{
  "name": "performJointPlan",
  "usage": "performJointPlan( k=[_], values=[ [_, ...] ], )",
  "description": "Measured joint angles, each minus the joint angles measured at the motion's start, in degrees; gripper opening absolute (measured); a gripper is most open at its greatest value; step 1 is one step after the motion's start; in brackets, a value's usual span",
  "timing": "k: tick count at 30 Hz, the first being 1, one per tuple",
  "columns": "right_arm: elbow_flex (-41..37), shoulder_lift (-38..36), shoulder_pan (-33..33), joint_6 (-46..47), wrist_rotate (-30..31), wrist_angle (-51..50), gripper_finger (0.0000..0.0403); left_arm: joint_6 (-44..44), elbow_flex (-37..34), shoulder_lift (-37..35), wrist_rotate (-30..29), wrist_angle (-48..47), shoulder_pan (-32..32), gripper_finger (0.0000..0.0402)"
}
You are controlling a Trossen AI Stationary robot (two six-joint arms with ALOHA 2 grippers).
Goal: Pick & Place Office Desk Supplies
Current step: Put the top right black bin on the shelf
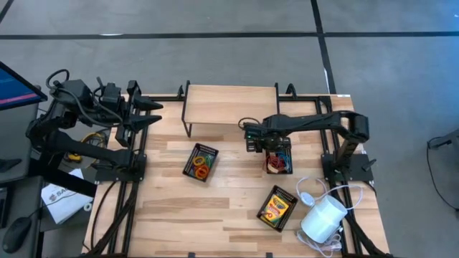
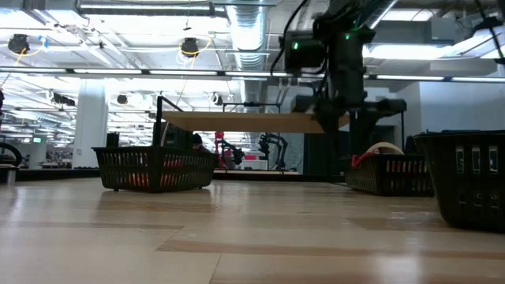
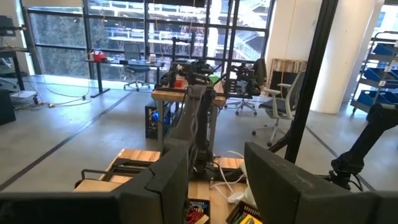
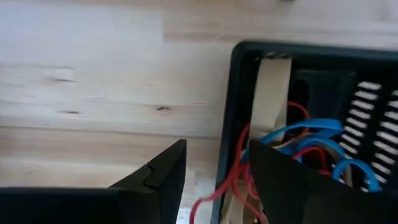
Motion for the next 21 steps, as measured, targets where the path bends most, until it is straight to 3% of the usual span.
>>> performJointPlan(
  k=[12, 21],
  values=[
    [0.03, 10.36, 0.47, -0.39, -3.46, 4.00, 0.0170, 0.00, 0.00, 0.00, 0.26, -0.34, 0.00, 0.0153],
    [0.09, 10.76, 0.41, -0.71, -4.39, 5.15, 0.0170, 0.00, 0.00, 0.00, 0.24, -0.36, -0.02, 0.0153]
  ],
)
